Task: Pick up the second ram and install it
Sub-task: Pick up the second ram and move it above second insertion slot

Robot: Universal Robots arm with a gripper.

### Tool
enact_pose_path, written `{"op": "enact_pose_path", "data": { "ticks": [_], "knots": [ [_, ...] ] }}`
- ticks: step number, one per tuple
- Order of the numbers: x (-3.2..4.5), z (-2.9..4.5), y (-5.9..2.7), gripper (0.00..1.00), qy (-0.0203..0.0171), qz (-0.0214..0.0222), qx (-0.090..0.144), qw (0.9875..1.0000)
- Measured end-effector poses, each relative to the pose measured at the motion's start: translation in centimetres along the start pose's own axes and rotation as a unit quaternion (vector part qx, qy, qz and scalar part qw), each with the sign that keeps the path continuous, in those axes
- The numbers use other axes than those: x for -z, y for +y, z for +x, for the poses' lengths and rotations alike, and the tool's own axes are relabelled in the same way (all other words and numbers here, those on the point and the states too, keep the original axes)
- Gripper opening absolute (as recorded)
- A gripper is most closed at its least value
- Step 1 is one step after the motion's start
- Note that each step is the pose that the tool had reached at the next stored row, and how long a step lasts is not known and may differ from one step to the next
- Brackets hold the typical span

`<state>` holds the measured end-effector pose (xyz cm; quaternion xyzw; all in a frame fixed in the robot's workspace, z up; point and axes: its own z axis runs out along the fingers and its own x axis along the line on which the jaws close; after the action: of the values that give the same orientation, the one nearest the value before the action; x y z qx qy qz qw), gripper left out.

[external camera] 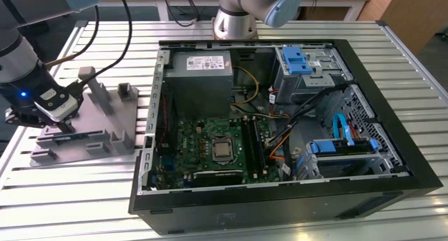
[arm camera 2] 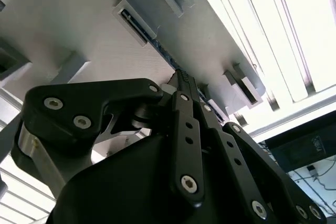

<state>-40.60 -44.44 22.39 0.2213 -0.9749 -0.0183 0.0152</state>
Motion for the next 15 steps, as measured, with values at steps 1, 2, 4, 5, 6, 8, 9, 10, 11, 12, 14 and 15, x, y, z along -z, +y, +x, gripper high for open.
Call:
{"op": "enact_pose_path", "data": {
  "ticks": [1,2,4,5,6,8,9,10,11,12,14,15],
  "knots": [
    [0.0,0.0,0.0,0.1,0.0003,0.0001,0.006,1.0],
    [0.0,0.0,0.0,0.1,0.0005,0.0002,0.011,0.9999],
    [0.0,0.0,0.0,0.1,0.0009,0.0005,0.021,0.9998],
    [0.0,0.0,0.0,0.1,0.0011,0.0005,0.026,0.9997],
    [0.0,0.0,0.0,0.1,0.0013,0.0006,0.03,0.9996],
    [0.0,0.0,0.0,0.1,0.0017,0.0009,0.039,0.9992],
    [0.0,0.0,0.0,0.1,0.0019,0.0009,0.044,0.999],
    [0.0,0.0,0.0,0.1,0.002,0.001,0.048,0.9988],
    [0.0,0.0,0.0,0.1,0.0023,0.0011,0.052,0.9986],
    [0.0,0.0,0.0,0.1,0.0024,0.0012,0.056,0.9984],
    [0.0,0.0,0.0,0.1,0.0028,0.0014,0.065,0.9979],
    [0.0,0.0,0.0,0.1,0.003,0.0015,0.07,0.9976]
  ]
}}
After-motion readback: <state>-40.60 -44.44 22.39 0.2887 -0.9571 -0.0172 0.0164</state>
